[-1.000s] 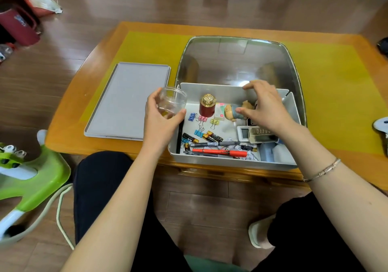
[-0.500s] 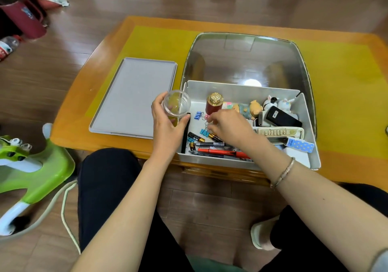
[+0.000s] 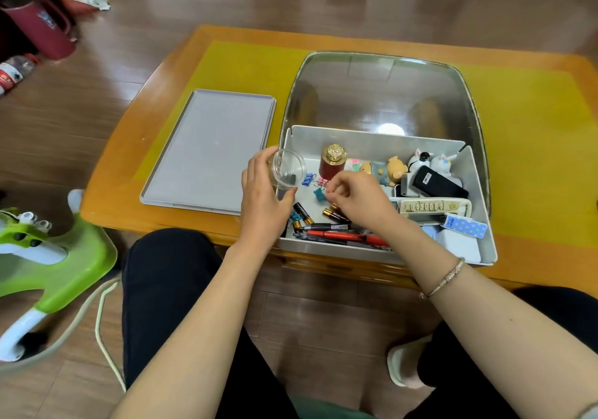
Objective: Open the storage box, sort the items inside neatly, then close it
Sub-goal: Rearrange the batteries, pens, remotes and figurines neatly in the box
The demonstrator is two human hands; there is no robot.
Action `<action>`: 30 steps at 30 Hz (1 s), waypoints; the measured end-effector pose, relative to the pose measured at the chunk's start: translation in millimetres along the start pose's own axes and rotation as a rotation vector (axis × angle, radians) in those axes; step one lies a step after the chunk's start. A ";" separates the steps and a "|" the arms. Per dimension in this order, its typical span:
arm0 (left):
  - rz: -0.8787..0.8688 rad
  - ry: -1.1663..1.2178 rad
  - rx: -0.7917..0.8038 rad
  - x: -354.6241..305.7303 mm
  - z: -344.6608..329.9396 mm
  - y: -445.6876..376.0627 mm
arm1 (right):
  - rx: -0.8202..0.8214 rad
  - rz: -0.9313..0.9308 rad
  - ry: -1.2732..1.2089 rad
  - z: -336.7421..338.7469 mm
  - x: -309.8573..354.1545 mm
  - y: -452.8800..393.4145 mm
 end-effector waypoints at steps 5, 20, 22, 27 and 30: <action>-0.078 -0.184 -0.009 -6.3 -0.5 0.4 | -0.218 0.048 -0.253 40.2 15.4 13.9; -0.102 -0.204 0.095 -3.1 -13.2 -2.1 | -0.238 0.137 -0.285 48.3 47.5 17.2; -0.093 -0.201 0.097 -2.1 -14.4 -2.0 | -0.264 0.129 -0.280 51.7 40.6 19.4; -0.044 -0.092 0.090 0.5 -11.8 -1.5 | -0.293 0.058 -0.242 52.9 20.8 21.0; 0.052 0.027 0.085 3.9 -7.4 2.0 | -0.222 0.031 -0.227 41.3 12.5 17.0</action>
Point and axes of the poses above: each hand's wrist, its own y-axis away from the middle knuckle, its own z-axis out of the back of the hand, x = y × z, the point moved 8 cm from there along -y, towards the middle knuckle, and after that the axes turned 1 degree about x, right-handed, at the moved point
